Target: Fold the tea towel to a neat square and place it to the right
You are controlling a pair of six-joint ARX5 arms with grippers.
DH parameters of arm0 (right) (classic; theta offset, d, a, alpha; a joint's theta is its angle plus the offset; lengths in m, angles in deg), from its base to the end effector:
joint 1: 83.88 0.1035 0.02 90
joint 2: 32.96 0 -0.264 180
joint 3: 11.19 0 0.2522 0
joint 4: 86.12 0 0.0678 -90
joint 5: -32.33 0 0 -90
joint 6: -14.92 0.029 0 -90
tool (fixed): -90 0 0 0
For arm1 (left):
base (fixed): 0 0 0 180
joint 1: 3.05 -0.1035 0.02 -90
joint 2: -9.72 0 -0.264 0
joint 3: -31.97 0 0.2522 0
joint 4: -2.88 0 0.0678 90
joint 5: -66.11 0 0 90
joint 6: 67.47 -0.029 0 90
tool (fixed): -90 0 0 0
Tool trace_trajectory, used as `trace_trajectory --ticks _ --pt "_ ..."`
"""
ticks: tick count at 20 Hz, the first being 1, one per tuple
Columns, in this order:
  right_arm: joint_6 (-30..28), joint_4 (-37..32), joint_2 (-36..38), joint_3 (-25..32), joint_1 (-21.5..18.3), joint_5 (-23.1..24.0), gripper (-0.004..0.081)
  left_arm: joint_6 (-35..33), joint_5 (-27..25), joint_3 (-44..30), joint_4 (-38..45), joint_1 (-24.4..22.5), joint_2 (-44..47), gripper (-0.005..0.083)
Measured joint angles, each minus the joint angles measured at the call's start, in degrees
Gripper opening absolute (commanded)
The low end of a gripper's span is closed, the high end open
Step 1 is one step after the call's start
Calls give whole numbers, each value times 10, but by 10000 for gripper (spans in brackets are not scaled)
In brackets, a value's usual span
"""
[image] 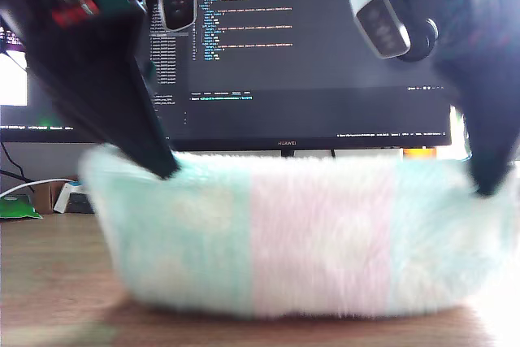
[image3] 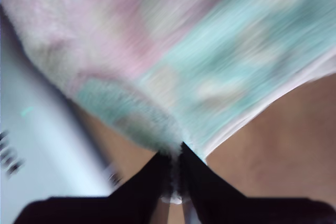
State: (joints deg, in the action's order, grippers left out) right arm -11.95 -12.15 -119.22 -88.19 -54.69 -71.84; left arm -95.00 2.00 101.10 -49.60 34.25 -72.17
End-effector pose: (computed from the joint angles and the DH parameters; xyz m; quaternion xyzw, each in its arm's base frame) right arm 0.2261 0.1345 0.2311 -0.2458 0.5762 0.4216 0.6556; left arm 0.2056 -0.1725 0.2239 0.2228 0.4160 -0.5562 0.6841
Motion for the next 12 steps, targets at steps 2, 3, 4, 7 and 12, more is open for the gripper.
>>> trace_trajectory --ticks 2,3,4,7,12 --pt "0 -28 0 0 -3 18 -13 -10 -9 0 24 -16 0 -21" --pt "0 -36 0 0 -5 28 -13 -12 -9 0 35 -24 0 -21" --pt "0 -45 -2 0 -9 38 -13 -12 -11 0 46 -32 0 -21" --pt "-1 -85 -25 0 -19 49 -13 -12 -14 0 76 -52 -16 -21" --pt "-2 -148 -63 0 -30 73 -13 -24 -25 0 131 -61 -109 -21"
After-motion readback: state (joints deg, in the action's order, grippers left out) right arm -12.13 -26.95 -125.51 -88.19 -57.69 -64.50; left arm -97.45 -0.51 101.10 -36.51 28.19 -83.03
